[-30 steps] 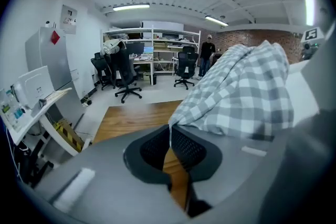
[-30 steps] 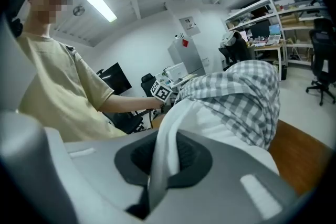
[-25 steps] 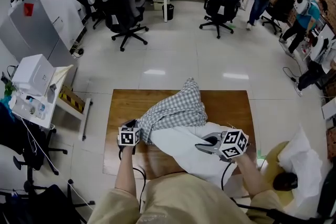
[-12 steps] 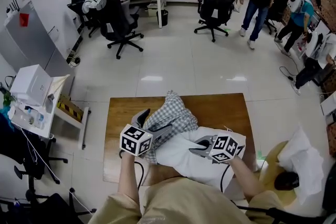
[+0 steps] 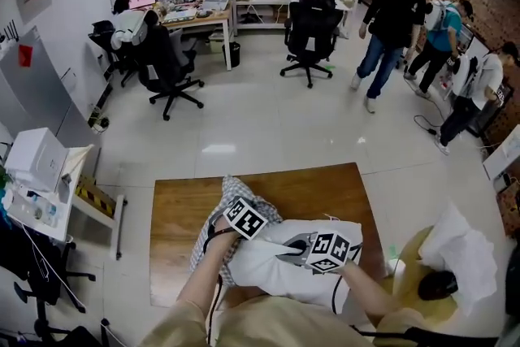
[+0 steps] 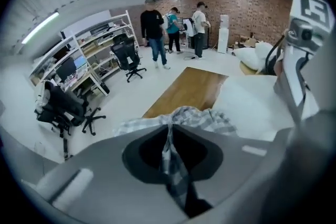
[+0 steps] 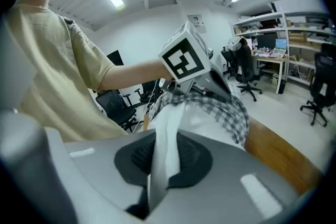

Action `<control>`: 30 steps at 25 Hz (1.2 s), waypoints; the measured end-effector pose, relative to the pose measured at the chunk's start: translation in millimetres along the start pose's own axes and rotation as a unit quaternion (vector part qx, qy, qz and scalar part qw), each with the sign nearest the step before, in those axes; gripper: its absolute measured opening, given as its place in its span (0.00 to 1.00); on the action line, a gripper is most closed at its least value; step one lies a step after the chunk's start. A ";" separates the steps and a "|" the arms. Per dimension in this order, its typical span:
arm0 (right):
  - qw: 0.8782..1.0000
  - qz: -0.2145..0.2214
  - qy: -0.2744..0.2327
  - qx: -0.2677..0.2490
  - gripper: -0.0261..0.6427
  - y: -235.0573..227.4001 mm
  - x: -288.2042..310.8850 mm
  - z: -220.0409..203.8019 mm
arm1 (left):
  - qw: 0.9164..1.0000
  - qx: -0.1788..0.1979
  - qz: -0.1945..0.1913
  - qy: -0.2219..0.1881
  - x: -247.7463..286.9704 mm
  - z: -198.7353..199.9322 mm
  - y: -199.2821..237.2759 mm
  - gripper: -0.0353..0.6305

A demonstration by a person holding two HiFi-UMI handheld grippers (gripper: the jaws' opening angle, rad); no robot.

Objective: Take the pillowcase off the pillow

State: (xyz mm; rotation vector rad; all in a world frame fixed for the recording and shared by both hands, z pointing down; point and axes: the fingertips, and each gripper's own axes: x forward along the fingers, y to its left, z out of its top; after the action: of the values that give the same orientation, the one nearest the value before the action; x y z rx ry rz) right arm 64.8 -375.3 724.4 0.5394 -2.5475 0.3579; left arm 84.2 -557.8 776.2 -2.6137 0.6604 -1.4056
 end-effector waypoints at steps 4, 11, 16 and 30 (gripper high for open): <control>1.000 0.007 -0.019 0.012 0.05 14.3 -14.4 -6.7 | 0.997 -0.052 0.064 -0.004 3.2 -37.5 44.3 0.09; 0.999 0.000 -0.042 0.011 0.05 14.7 -55.0 17.8 | 0.982 -0.160 0.088 -0.036 4.0 -57.3 115.2 0.09; 0.999 -0.002 -0.040 0.004 0.05 12.9 -47.7 19.0 | 0.962 -0.265 0.054 -0.042 12.3 -100.5 118.5 0.18; 0.992 -0.059 -0.089 0.066 0.05 -59.1 -97.4 26.0 | 0.906 -0.383 -0.105 -0.144 -88.5 -128.0 -68.3 0.70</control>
State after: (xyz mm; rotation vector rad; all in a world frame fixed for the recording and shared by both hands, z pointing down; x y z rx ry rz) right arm 156.9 -407.1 659.8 0.8003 -2.6582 0.4570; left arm -40.3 -444.6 800.4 -3.4886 1.0854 -0.8538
